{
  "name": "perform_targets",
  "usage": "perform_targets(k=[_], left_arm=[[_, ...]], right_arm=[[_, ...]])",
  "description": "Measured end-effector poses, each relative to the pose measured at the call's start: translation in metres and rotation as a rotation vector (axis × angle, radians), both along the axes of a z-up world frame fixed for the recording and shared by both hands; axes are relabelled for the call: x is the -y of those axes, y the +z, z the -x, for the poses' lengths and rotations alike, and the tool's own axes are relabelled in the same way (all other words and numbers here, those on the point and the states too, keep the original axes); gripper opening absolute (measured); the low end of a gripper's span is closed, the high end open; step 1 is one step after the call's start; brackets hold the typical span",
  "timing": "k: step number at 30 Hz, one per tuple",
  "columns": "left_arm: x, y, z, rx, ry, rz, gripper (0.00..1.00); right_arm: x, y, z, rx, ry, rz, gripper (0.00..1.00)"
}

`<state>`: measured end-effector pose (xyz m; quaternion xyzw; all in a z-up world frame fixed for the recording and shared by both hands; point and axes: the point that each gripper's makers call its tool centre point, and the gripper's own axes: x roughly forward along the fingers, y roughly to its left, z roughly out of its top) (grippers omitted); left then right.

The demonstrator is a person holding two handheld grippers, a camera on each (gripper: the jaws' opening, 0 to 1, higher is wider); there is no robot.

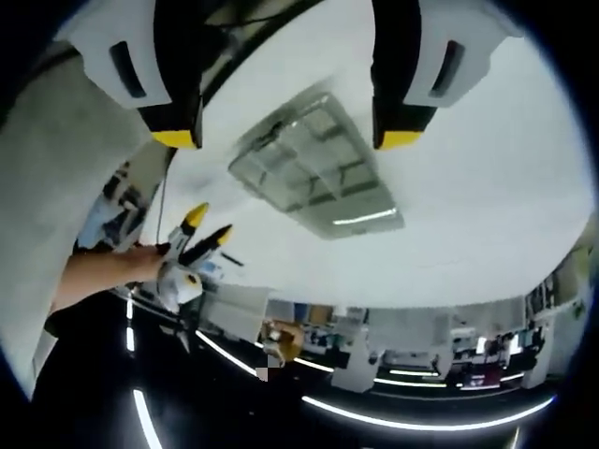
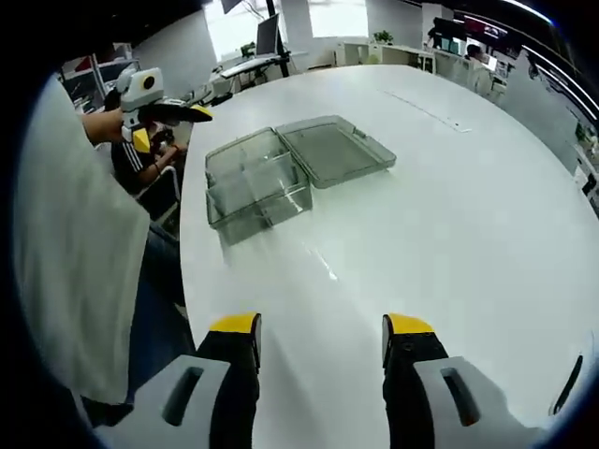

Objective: Insert the divider into the dual guide fixture by aligning both edges with the guide slots and pushing it downward to the bottom, including one-sided entry, uneven engagement, binding, and posture correction.

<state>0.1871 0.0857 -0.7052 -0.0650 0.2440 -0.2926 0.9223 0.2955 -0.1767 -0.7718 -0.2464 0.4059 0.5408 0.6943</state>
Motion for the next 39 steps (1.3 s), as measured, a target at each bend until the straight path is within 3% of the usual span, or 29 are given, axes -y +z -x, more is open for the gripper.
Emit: perform_targets(k=[11,16,28,39], left_arm=[[0.000,-0.002,0.002,-0.008,-0.005,-0.008,0.73],[0.004,0.000,0.002,-0.011,-0.011,-0.010,0.73],[0.008,0.002,0.000,-0.024,-0.006,-0.012,0.72],[-0.001,-0.004,-0.002,-0.039,0.007,-0.009,0.72]], right_arm=[[0.032,-0.004,0.002,-0.006,-0.047,0.024,0.49],[0.034,-0.006,0.004,-0.009,-0.054,0.025,0.49],[0.008,-0.013,0.004,-0.008,-0.006,0.008,0.49],[-0.023,-0.020,0.006,-0.020,0.057,-0.005,0.49]])
